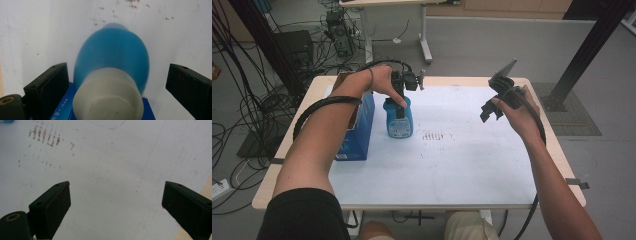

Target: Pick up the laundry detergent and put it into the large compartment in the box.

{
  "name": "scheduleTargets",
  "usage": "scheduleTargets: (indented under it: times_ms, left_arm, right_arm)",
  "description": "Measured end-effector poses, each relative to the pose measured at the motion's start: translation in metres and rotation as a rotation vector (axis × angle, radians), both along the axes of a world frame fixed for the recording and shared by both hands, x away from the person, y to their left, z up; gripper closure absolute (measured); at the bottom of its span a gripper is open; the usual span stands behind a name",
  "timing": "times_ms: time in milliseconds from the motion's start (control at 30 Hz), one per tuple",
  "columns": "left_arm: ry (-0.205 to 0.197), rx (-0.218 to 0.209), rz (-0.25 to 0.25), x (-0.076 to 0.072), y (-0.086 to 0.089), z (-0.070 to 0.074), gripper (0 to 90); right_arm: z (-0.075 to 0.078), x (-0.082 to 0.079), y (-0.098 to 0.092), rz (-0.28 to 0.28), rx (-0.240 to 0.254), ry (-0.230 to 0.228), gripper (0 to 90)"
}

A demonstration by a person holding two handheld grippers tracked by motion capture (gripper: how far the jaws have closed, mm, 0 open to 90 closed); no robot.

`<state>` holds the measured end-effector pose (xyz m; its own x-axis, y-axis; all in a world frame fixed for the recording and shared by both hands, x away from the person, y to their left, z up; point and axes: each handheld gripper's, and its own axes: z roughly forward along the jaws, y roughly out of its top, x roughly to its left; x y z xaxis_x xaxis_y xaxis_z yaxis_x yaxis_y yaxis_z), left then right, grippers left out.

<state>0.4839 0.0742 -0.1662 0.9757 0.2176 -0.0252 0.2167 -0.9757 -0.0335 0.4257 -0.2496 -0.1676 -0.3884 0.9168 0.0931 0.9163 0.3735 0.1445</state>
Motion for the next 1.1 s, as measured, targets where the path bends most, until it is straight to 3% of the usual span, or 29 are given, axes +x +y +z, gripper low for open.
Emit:
scheduleTargets:
  times_ms: [400, 1100]
  left_arm:
    - [0.000, 0.003, 0.001, -0.0006, 0.0001, -0.0023, 5.7]
    - [-0.047, 0.013, -0.008, -0.0047, 0.0007, -0.0073, 16.0]
  right_arm:
    - [-0.0006, 0.0001, 0.0006, 0.002, -0.002, 0.000, 8.7]
    - [-0.0015, 0.0015, 0.0016, 0.002, -0.005, 0.006, 8.7]
